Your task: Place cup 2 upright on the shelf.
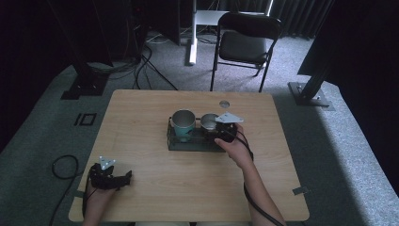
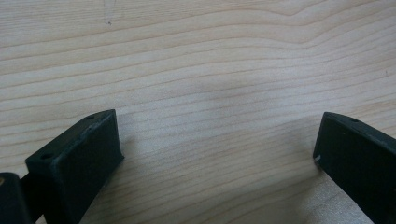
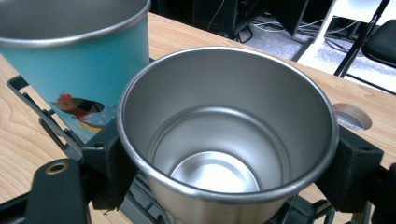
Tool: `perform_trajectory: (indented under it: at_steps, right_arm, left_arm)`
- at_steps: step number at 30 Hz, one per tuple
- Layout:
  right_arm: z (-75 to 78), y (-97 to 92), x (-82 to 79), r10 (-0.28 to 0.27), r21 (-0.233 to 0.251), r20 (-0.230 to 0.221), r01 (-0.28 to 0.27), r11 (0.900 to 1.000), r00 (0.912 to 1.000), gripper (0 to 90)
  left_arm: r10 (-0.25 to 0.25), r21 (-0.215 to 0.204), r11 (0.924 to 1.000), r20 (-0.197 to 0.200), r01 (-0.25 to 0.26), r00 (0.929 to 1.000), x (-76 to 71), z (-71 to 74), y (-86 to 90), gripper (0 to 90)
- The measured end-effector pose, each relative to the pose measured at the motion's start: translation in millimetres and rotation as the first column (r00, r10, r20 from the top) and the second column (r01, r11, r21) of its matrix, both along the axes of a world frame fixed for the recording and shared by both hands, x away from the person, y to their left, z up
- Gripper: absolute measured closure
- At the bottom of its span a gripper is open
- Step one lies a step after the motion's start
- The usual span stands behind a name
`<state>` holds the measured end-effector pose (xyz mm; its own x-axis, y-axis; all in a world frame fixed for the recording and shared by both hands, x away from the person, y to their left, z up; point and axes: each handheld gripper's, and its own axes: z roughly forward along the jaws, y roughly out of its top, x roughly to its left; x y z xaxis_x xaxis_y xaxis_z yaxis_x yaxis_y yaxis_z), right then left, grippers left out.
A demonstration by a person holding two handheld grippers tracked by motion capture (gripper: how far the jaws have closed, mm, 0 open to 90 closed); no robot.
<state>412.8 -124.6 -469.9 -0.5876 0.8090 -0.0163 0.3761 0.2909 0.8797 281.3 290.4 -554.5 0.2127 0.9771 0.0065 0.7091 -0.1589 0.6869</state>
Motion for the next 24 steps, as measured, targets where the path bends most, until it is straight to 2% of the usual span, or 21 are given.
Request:
perform_trajectory:
  at_steps: [18, 24]
  right_arm:
    - [-10.6, 3.9, 3.0, -0.019, -0.032, -0.02, 0.018, 0.9993, 0.9996, 18.2]
    - [-10.8, 3.8, 4.9, -0.015, -0.027, -0.03, 0.014, 0.9995, 0.9994, 18.2]
  left_arm:
    - [0.0, 0.0, 1.0, 0.0, 0.0, 1.0, 0.0, 0.0, 0.0, 1.4]
    - [0.0, 0.0, 1.0, 0.0, 0.0, 1.0, 0.0, 0.0, 0.0, 1.4]
